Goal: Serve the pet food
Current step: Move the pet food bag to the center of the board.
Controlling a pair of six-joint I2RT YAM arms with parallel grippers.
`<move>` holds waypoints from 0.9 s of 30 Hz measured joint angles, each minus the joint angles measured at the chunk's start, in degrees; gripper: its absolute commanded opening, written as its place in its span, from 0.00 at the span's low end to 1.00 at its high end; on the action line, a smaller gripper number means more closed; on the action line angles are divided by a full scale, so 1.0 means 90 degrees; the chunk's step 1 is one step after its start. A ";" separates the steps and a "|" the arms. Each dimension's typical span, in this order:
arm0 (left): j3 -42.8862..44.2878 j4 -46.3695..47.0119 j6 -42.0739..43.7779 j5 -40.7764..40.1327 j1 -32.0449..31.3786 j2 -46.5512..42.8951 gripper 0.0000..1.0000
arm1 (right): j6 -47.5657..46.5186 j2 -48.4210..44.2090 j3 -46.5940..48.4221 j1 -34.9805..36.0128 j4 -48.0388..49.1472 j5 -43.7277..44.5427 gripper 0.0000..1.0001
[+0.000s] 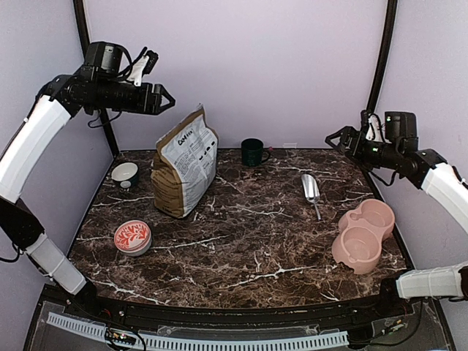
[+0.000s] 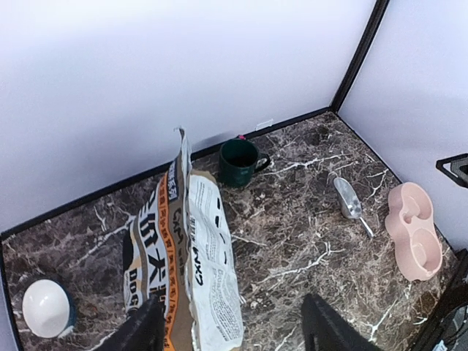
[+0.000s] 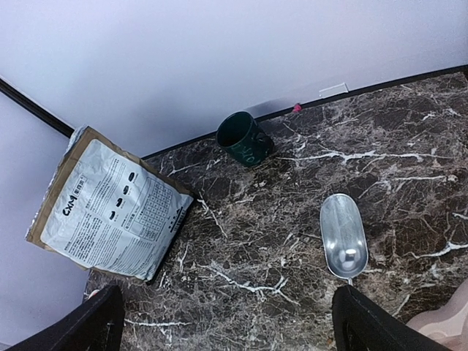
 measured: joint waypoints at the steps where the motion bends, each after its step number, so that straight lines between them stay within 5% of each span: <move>1: 0.0119 0.0015 0.0097 -0.0024 0.0000 0.0005 0.75 | 0.0000 0.0000 0.0012 0.0017 -0.0027 0.0024 1.00; 13: 0.0804 -0.0313 0.0794 -0.0457 0.0000 0.1598 0.73 | -0.0015 -0.0085 0.0058 0.0051 -0.0313 0.0253 1.00; 20: 0.1025 -0.0461 0.0891 -0.0617 0.0000 0.1940 0.50 | -0.0053 -0.0085 0.0058 0.0051 -0.0362 0.0325 1.00; 27: 0.1103 -0.0525 0.0899 -0.0784 0.0000 0.1955 0.39 | -0.0068 -0.0085 0.0056 0.0053 -0.0362 0.0352 1.00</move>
